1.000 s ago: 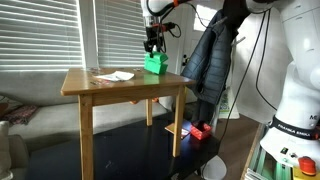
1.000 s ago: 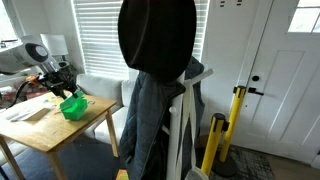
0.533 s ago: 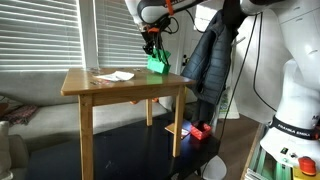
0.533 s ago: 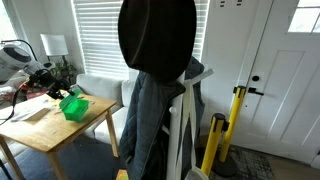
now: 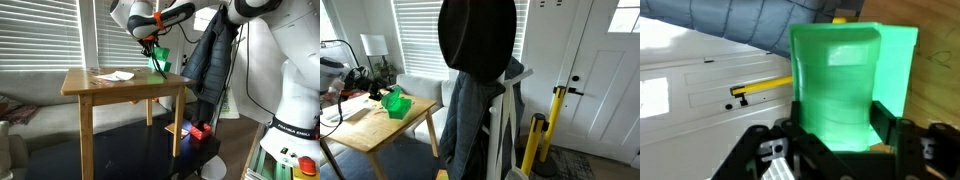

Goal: Open the green container

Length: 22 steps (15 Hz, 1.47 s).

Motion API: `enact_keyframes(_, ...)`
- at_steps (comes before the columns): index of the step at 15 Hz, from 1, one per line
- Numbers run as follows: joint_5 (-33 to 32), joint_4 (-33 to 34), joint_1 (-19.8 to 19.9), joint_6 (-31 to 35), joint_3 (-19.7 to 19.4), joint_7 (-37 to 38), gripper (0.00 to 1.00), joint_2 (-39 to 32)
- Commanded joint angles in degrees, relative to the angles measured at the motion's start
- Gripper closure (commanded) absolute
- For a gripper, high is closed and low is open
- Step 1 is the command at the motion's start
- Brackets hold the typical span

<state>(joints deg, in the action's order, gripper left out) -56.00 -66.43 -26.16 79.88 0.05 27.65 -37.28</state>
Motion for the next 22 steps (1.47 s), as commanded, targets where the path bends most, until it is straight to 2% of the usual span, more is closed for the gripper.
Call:
enact_keyframes(1, -4.0, 5.9, -0.4, -2.4, -0.1, -2.3, 0.55, -4.7)
enact_keyframes(19, -3.3, 11.9, 0.6, -1.0, 0.0, -8.6, 0.55, -9.4)
enact_keyframes(21, -3.3, 12.6, 0.5, -1.2, 0.0, -9.0, 0.51, -9.9)
enact_keyframes(22, -3.3, 12.9, 0.5, -1.3, 0.0, -9.2, 0.54, -10.1)
